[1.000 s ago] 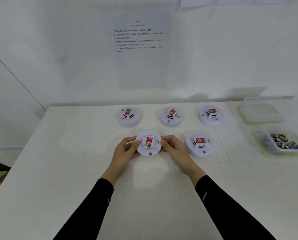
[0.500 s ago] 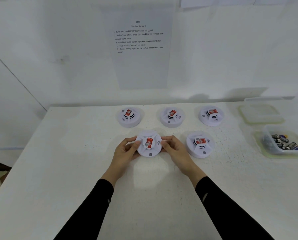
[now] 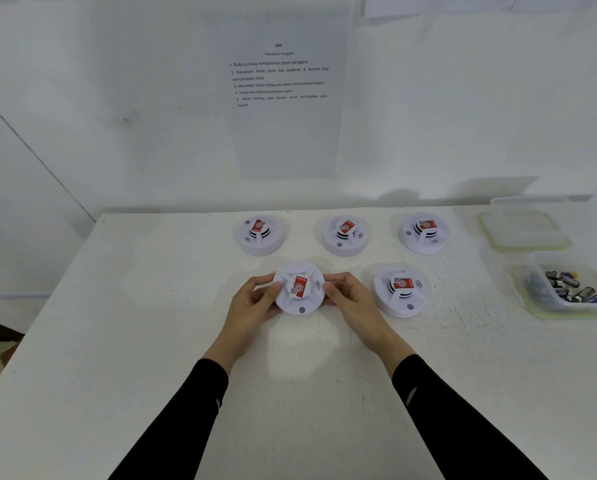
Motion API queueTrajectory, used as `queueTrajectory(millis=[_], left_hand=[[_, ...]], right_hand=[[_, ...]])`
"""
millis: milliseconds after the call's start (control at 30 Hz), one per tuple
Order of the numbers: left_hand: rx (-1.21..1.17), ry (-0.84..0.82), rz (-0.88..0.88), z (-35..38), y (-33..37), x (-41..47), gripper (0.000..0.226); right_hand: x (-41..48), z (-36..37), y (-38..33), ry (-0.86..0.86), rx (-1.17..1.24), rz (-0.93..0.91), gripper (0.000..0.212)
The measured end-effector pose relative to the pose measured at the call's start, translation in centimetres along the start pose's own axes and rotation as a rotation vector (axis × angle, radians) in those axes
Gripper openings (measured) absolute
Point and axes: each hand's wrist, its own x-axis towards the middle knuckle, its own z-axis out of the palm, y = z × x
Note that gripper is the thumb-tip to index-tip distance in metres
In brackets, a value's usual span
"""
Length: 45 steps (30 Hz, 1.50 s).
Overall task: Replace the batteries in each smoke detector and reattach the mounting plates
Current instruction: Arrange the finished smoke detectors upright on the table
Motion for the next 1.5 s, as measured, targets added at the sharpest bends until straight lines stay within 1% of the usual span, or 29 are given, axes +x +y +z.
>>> queueTrajectory(millis=[233, 400, 467, 533, 567, 633, 700, 767, 833, 900, 967, 1033, 1067, 1133, 1200, 1300, 1400, 1433, 1500], left_hand=[[0.011, -0.007, 0.013, -0.1, 0.0, -0.1, 0.029], [0.032, 0.014, 0.033, 0.1, -0.1, -0.2, 0.023], [0.13, 0.09, 0.076, 0.3, -0.6, -0.4, 0.022], [0.276, 0.187, 0.147, 0.5, -1.2, -0.7, 0.021], [0.31, 0.22, 0.184, 0.6, -1.5, -0.9, 0.019], [0.34, 0.26, 0.246, 0.9, -2.0, -1.1, 0.015], [0.429, 0.307, 0.284, 1.0, -2.3, -0.7, 0.016], [0.519, 0.327, 0.287, 1.1, -2.4, -0.2, 0.019], [0.542, 0.331, 0.274, 1.3, -2.5, -0.2, 0.021], [0.512, 0.323, 0.219, 1.4, -2.2, -0.2, 0.023], [0.42, 0.32, 0.133, 0.9, -1.5, 0.1, 0.03], [0.284, 0.345, 0.085, 0.1, -0.2, 1.1, 0.038], [0.247, 0.359, 0.088, -0.4, 0.6, 1.9, 0.037], [0.231, 0.355, 0.109, -1.3, 2.6, 3.6, 0.032], [0.248, 0.343, 0.096, -2.1, 4.4, 5.8, 0.034], [0.307, 0.331, 0.042, -3.2, 5.6, 9.2, 0.04], [0.387, 0.274, -0.053, -4.0, 5.8, 11.6, 0.043], [0.393, 0.253, -0.088, -4.2, 5.7, 12.2, 0.04], [0.34, 0.236, -0.138, -4.3, 5.4, 13.0, 0.028]], right_hand=[[0.0, 0.1, 0.0, 0.002, 0.006, -0.007, 0.019], [-0.1, 0.2, 0.0, 0.011, -0.01, -0.022, 0.018], [-0.3, 0.4, 0.2, 0.043, -0.065, -0.047, 0.016], [-0.4, 0.6, 0.6, 0.094, -0.13, -0.073, 0.013], [-0.5, 0.7, 0.9, 0.119, -0.154, -0.086, 0.012], [-0.5, 1.0, 1.3, 0.161, -0.194, -0.109, 0.012], [-0.4, 1.4, 1.8, 0.218, -0.231, -0.138, 0.012], [-0.2, 1.9, 2.0, 0.274, -0.278, -0.178, 0.011], [-0.1, 2.2, 2.1, 0.303, -0.294, -0.188, 0.009], [-0.1, 2.0, 1.8, 0.301, -0.27, -0.14, 0.009], [0.5, 1.6, 1.0, 0.285, -0.24, -0.067, 0.013], [1.8, 1.2, -0.4, 0.281, -0.255, -0.055, 0.017], [2.6, 1.1, -1.2, 0.264, -0.273, -0.068, 0.018], [4.7, 1.6, -3.1, 0.18, -0.305, -0.103, 0.021], [7.3, 2.6, -4.4, 0.085, -0.328, -0.088, 0.026], [11.1, 4.3, -5.2, -0.01, -0.295, 0.082, 0.031], [13.8, 5.8, -5.3, -0.072, -0.138, 0.298, 0.025], [14.2, 6.1, -5.4, -0.073, -0.085, 0.339, 0.022], [14.5, 6.6, -5.6, -0.058, -0.045, 0.366, 0.017]])
